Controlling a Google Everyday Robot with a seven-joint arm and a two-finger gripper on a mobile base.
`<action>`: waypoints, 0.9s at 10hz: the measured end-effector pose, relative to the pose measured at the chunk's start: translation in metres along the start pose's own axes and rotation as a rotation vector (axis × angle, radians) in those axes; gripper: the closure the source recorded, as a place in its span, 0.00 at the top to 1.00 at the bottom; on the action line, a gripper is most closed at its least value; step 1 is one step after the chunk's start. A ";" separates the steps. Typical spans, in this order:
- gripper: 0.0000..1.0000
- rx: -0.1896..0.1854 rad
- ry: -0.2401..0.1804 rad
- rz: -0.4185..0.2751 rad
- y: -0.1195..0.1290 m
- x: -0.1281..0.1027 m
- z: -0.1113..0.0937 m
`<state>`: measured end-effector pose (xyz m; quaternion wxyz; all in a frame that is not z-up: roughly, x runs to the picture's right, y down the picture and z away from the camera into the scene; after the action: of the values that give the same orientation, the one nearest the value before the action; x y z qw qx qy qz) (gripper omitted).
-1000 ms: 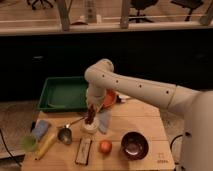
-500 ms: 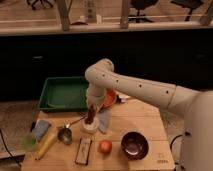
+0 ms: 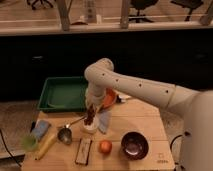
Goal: Place grapes in paper cup
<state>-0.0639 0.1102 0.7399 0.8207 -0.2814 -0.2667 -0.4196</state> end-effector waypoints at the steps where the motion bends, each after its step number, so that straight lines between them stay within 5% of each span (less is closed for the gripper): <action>1: 0.00 -0.007 -0.010 -0.022 0.000 -0.005 0.000; 7: 0.00 -0.039 -0.041 -0.085 0.004 -0.029 0.003; 9: 0.08 -0.048 -0.052 -0.085 0.006 -0.031 0.005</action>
<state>-0.0751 0.1332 0.7211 0.7879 -0.3005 -0.2895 -0.4528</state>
